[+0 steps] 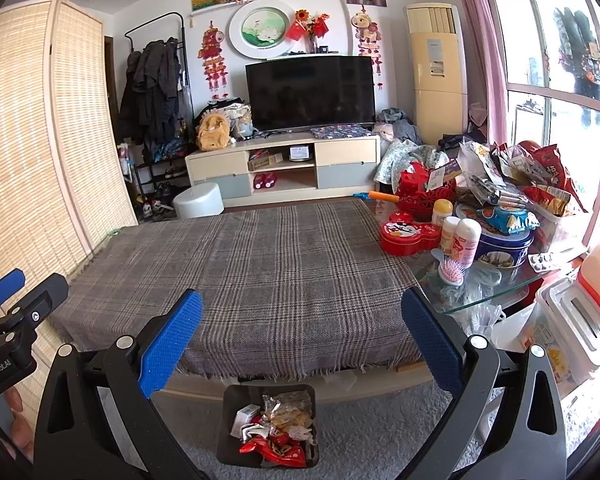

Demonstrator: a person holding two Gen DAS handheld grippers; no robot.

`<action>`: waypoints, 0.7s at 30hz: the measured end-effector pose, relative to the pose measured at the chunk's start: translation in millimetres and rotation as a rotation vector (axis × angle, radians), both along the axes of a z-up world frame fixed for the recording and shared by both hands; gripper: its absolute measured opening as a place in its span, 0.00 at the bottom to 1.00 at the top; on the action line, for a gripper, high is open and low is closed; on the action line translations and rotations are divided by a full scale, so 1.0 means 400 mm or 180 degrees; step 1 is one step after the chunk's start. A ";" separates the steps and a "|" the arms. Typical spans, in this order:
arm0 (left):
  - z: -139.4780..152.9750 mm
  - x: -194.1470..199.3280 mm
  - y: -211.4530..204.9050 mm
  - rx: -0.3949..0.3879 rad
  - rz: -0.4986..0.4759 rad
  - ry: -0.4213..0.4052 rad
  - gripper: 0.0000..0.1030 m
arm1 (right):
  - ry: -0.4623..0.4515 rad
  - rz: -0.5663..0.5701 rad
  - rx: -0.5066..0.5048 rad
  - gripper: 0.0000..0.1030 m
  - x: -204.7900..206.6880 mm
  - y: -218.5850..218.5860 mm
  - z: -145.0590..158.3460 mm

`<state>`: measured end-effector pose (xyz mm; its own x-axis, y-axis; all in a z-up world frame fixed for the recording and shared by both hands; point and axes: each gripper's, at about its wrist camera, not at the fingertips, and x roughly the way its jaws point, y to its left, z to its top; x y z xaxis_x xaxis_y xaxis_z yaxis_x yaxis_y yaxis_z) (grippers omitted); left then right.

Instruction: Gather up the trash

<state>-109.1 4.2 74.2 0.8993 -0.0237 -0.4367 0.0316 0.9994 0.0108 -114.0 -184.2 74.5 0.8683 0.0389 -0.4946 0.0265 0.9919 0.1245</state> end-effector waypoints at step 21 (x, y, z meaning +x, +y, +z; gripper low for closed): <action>0.019 -0.020 0.002 0.0007 0.0044 -0.0040 0.92 | -0.0034 0.0032 -0.0010 0.97 -0.018 -0.002 0.013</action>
<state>-116.9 4.9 81.8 0.9050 -0.0101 -0.4253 0.0174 0.9998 0.0134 -121.1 -185.0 79.7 0.8731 0.0462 -0.4854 0.0151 0.9925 0.1216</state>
